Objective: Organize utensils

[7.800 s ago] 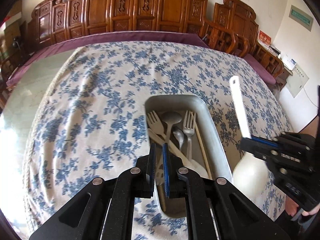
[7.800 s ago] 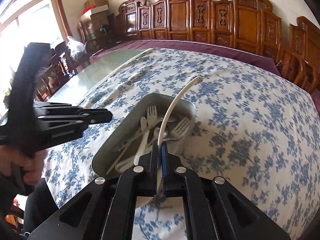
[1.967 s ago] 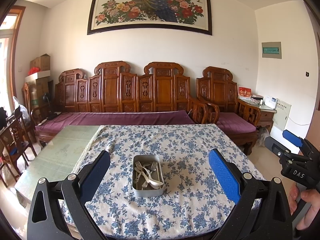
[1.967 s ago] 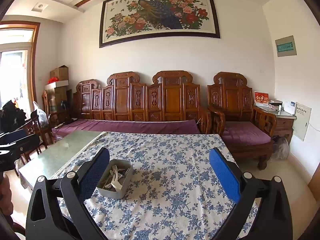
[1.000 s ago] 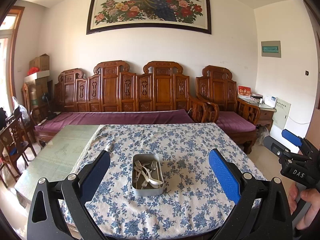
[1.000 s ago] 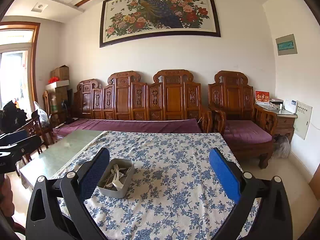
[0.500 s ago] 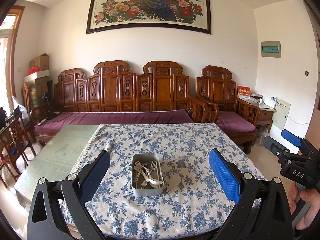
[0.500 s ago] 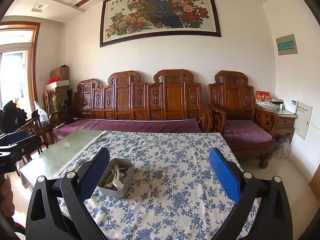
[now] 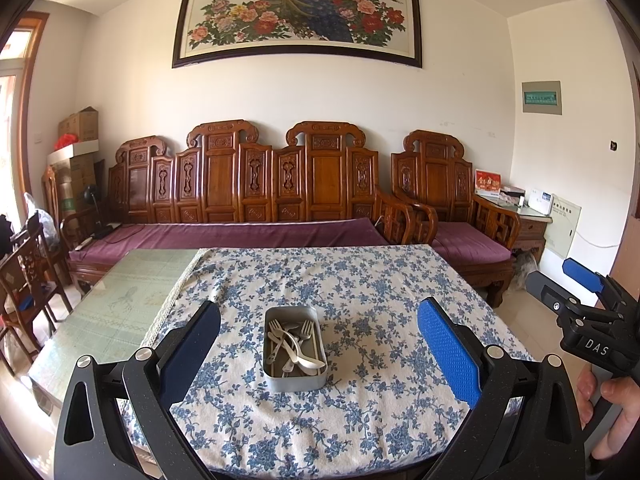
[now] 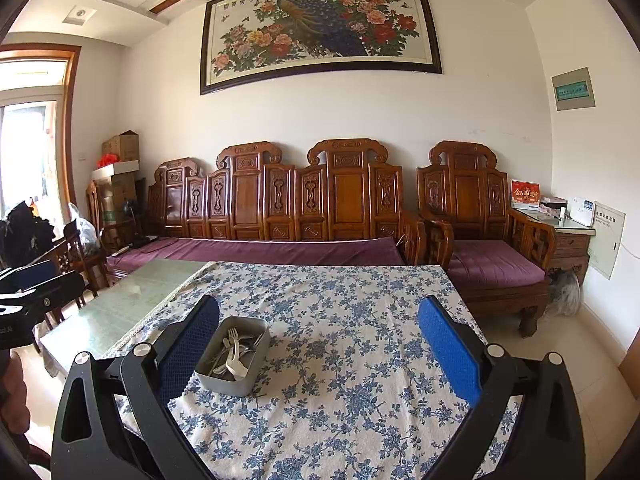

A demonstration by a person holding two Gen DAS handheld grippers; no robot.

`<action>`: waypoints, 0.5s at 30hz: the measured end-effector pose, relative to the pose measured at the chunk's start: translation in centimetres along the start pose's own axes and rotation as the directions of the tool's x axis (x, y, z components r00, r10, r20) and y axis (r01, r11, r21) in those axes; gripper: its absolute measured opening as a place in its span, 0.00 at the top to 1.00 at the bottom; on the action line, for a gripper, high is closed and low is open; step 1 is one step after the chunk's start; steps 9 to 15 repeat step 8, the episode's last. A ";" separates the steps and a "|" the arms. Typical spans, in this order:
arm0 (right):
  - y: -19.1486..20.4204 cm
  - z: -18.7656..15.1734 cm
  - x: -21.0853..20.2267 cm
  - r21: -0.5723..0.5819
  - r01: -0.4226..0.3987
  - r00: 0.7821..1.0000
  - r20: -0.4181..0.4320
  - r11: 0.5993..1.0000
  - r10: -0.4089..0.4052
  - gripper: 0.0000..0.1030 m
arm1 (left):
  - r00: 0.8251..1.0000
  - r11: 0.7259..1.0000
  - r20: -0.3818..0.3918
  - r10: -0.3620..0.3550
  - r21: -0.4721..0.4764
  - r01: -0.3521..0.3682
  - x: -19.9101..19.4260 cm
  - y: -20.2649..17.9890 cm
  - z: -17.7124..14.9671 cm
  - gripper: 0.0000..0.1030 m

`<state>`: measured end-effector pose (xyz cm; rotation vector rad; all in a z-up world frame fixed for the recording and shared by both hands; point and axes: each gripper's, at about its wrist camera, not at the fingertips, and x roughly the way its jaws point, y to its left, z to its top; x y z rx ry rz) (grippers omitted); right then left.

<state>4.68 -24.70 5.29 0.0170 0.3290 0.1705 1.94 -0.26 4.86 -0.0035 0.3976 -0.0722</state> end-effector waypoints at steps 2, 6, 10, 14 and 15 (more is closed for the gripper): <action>0.0 0.0 0.0 -0.001 0.000 1.000 0.000 1.000 0.000 0.03 | 1.000 1.000 -0.001 -0.001 0.000 0.001 0.0 0.0 0.0 0.08; 0.0 -0.1 0.0 0.000 0.000 1.000 0.000 1.000 0.000 0.03 | 1.000 1.000 -0.001 -0.003 0.001 0.003 0.0 0.0 0.0 0.08; 0.0 0.0 0.0 -0.001 0.000 1.000 0.001 1.000 0.000 0.02 | 1.000 1.000 -0.001 -0.004 0.002 0.004 0.0 0.0 -0.1 0.07; 0.0 0.0 0.0 -0.001 0.000 1.000 0.001 1.000 0.000 0.02 | 1.000 1.000 -0.001 -0.004 0.002 0.004 0.0 0.0 -0.1 0.07; 0.0 0.0 0.0 -0.001 0.000 1.000 0.001 1.000 0.000 0.02 | 1.000 1.000 -0.001 -0.004 0.002 0.004 0.0 0.0 -0.1 0.07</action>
